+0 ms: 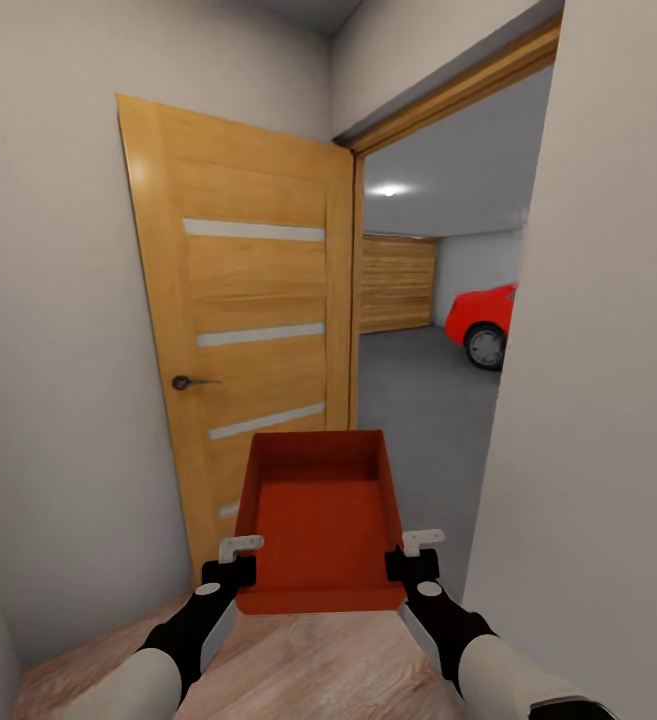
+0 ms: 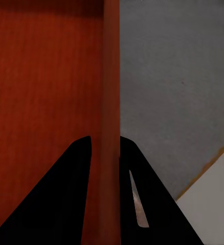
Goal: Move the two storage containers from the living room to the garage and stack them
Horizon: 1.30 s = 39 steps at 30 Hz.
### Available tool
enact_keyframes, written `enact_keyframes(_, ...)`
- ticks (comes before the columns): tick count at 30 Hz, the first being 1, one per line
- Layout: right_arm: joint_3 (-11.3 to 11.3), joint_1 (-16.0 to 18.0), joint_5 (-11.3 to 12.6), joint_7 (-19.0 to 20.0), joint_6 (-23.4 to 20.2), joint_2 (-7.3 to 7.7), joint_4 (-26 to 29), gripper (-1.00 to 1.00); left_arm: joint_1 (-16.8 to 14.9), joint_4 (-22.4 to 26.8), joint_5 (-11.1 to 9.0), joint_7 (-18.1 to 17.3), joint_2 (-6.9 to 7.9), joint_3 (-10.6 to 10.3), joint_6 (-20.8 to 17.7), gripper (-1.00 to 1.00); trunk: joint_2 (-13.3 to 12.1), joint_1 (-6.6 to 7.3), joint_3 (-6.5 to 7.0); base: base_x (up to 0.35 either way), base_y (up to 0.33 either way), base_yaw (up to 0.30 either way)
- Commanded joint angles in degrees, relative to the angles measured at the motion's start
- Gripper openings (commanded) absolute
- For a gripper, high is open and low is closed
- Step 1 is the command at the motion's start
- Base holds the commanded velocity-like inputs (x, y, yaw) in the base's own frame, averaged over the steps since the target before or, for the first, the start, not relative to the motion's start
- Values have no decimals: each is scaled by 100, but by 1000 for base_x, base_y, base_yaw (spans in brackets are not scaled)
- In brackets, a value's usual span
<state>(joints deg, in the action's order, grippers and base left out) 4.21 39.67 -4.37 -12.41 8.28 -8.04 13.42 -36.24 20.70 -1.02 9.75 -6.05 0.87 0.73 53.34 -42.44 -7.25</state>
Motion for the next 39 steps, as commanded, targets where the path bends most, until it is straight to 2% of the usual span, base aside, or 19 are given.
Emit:
enact_keyframes(1, -77, 5, 17, -51, 9, 26, -24, -100, -6, 24, 76, 81, 227, 86, 191, -100, 6, -3, -9, 244, 238, -177)
enact_keyframes(30, -78, 6, 15, -51, 7, 22, -24, -100, -6, 31, 85, 88, 227, 73, 229, -100, 6, -3, -9, 247, 238, -272)
enact_keyframes(39, -78, 4, 15, -51, 3, 22, -24, -100, -6, 31, 85, 81, 233, 71, 235, -100, 6, -3, -9, 304, 153, -286)
